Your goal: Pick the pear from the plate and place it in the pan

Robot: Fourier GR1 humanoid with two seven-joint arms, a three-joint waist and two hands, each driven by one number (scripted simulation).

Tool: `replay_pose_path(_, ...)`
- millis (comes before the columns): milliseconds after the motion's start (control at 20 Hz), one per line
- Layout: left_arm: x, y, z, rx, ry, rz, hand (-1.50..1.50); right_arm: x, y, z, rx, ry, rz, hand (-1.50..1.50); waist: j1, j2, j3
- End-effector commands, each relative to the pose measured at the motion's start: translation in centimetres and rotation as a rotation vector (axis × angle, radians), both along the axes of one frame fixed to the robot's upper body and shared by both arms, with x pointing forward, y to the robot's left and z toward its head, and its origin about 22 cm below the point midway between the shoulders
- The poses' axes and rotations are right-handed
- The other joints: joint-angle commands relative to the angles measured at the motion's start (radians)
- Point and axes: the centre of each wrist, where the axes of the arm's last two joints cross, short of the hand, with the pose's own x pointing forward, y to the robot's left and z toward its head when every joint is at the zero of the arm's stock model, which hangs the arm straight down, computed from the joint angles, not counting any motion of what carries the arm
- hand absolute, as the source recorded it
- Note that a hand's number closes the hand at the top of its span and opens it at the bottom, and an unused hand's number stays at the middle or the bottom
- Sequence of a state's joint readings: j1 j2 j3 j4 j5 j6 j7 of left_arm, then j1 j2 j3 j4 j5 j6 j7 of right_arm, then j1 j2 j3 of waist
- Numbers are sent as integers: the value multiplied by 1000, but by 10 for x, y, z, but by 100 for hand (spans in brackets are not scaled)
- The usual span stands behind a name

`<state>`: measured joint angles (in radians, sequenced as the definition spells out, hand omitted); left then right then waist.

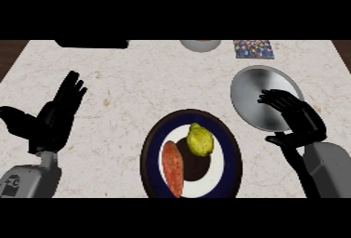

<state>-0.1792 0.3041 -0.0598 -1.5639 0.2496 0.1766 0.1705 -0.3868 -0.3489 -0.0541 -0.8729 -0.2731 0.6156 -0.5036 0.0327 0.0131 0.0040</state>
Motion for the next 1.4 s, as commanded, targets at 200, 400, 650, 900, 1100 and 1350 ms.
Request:
replay_pose_path(200,-3,-12,2,-9,17,-1,0,56,-3,55,-157,-150,147,-150,11,-4,-1)
replay_pose_path(400,1,9,11,-25,24,-7,0,71,22,73,-373,-211,237,-150,19,-2,-2)
replay_pose_path(650,1,7,7,9,3,8,0,88,61,86,-504,-233,370,-150,0,-6,-3)
replay_pose_path(900,7,-9,3,-18,27,16,0,89,94,89,-718,-202,621,-150,-1,-5,-4)
replay_pose_path(1100,6,0,2,-8,19,9,0,74,88,74,-732,-238,698,-150,-24,-9,-4)
replay_pose_path(1350,2,6,-3,1,20,40,0,66,91,79,-829,-316,710,-150,-33,-14,-4)
